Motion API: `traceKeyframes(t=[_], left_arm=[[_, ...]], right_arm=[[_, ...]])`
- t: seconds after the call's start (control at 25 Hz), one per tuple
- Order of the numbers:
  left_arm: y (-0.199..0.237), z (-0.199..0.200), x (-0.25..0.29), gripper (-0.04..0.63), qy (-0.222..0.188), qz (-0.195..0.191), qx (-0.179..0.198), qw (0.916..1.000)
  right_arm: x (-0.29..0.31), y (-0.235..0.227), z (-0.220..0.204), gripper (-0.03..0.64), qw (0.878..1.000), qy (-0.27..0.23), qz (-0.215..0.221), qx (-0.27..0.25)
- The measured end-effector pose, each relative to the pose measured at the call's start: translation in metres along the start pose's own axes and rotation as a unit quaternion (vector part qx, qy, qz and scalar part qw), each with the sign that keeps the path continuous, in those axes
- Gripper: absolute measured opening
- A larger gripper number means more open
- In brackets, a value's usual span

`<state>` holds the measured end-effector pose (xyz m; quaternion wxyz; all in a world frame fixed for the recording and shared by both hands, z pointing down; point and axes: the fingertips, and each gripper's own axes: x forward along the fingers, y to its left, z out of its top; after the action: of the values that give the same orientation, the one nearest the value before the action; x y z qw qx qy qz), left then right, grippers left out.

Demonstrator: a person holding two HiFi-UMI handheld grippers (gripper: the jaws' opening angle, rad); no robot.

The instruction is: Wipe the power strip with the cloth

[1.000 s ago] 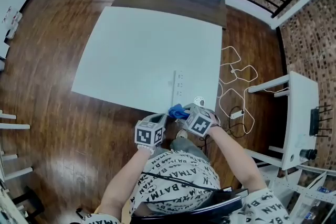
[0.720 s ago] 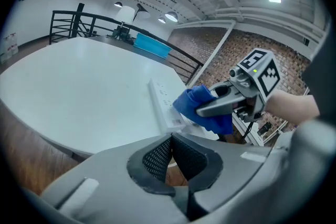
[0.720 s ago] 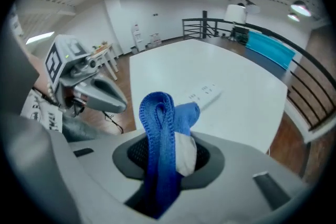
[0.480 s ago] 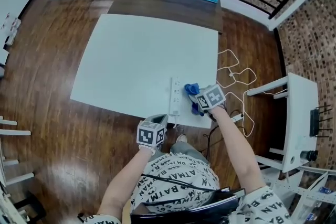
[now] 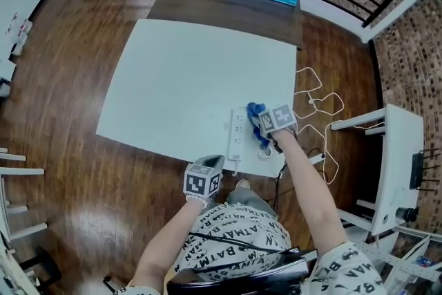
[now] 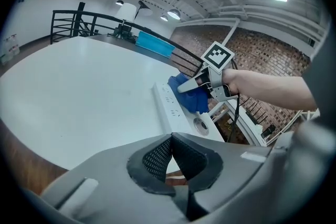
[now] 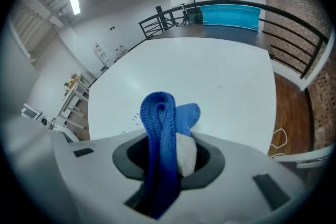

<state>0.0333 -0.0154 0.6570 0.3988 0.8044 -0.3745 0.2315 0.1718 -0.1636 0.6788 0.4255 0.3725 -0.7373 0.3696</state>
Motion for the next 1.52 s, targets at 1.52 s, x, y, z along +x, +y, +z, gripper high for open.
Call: traceKeyframes(t=[1.52], left_arm=[[-0.009,-0.011,-0.005,-0.012,0.009,-0.040,0.033,0.9986]], right_arm=[[-0.045,0.050,-0.093,0.126,1.000,-0.012,0.015,-0.015]])
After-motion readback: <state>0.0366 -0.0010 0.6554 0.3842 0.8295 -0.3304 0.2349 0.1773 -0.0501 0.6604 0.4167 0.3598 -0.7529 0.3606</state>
